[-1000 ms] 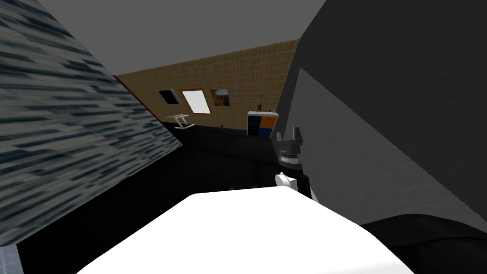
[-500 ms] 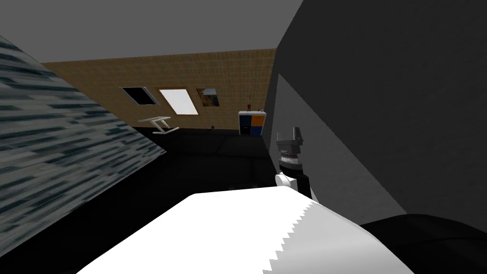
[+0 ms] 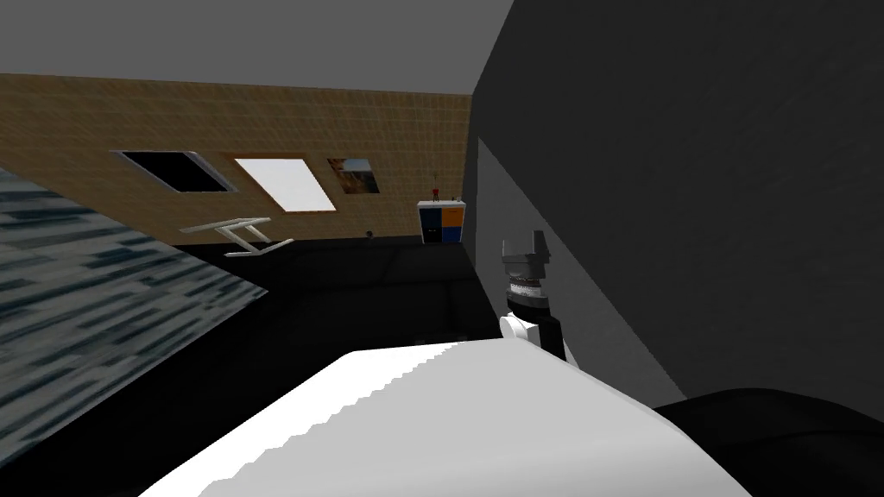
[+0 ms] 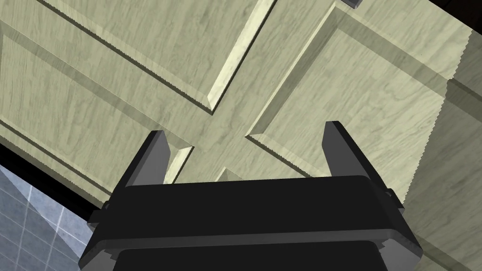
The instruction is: Push the door open
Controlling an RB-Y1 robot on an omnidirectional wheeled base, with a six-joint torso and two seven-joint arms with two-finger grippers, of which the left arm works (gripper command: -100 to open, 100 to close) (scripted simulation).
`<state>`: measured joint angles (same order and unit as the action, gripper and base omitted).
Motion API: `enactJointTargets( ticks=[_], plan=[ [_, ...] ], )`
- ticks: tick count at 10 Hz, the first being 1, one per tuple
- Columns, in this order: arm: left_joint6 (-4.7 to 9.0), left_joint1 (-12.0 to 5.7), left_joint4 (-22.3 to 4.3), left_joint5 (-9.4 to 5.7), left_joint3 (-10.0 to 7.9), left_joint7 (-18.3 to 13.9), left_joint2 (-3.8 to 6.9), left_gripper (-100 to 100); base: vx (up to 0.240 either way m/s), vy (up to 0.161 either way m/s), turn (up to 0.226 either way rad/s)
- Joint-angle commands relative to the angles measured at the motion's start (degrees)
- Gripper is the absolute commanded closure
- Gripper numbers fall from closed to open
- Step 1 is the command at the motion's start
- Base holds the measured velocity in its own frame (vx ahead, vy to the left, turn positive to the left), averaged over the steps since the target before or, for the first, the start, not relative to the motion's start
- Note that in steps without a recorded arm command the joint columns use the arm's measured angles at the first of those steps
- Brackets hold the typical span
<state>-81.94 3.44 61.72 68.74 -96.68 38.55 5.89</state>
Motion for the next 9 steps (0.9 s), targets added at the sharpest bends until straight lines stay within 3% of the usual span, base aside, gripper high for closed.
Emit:
enactJointTargets(
  ticks=[1,9],
  plan=[
    [-1.48,-0.35,0.10,0.67,-1.16,0.96,-0.73,-100,-0.142,-0.055,-0.279],
    [-7.91,-1.80,-4.03,4.26,-6.88,3.72,-2.53,-100,-0.146,-0.080,-0.291]
  ],
)
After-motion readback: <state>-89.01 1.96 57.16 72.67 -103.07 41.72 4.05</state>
